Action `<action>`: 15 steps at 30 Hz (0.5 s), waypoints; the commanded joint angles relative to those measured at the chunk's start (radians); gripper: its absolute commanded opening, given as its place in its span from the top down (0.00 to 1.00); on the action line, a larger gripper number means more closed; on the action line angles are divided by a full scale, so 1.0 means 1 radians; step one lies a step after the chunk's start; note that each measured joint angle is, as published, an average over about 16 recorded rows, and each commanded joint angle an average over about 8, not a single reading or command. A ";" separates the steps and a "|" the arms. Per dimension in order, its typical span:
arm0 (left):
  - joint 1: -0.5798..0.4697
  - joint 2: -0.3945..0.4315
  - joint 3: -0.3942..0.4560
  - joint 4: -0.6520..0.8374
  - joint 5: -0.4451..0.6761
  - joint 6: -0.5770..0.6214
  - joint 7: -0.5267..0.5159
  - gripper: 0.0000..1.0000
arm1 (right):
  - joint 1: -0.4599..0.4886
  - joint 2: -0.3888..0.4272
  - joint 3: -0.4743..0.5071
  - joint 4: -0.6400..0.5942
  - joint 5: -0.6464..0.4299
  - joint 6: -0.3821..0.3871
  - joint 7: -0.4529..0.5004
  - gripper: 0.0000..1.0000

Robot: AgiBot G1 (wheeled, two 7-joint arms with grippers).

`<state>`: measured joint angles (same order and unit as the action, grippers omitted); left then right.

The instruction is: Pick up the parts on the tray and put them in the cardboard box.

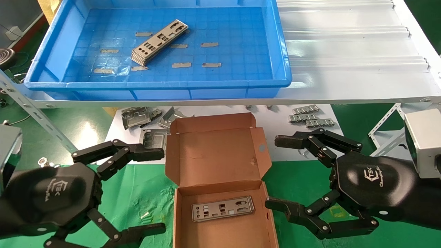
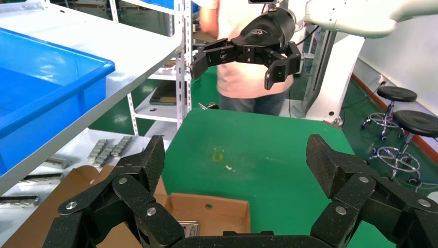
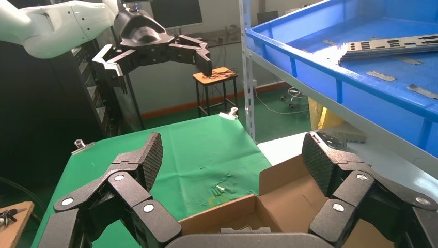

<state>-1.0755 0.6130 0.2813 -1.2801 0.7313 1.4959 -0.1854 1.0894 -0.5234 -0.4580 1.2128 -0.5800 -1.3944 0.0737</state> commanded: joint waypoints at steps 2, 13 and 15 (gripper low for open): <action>0.000 0.000 0.000 0.000 0.000 0.000 0.000 0.00 | 0.000 0.000 0.000 0.000 0.000 0.000 0.000 0.00; 0.000 0.000 0.000 0.000 0.000 0.000 0.000 0.00 | 0.000 0.000 0.000 0.000 0.000 0.000 0.000 0.00; 0.000 0.000 0.000 0.000 0.000 0.000 0.000 0.00 | 0.000 0.000 0.000 0.000 0.000 0.000 0.000 0.00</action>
<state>-1.0755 0.6130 0.2813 -1.2801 0.7313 1.4959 -0.1854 1.0894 -0.5234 -0.4580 1.2128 -0.5800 -1.3944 0.0737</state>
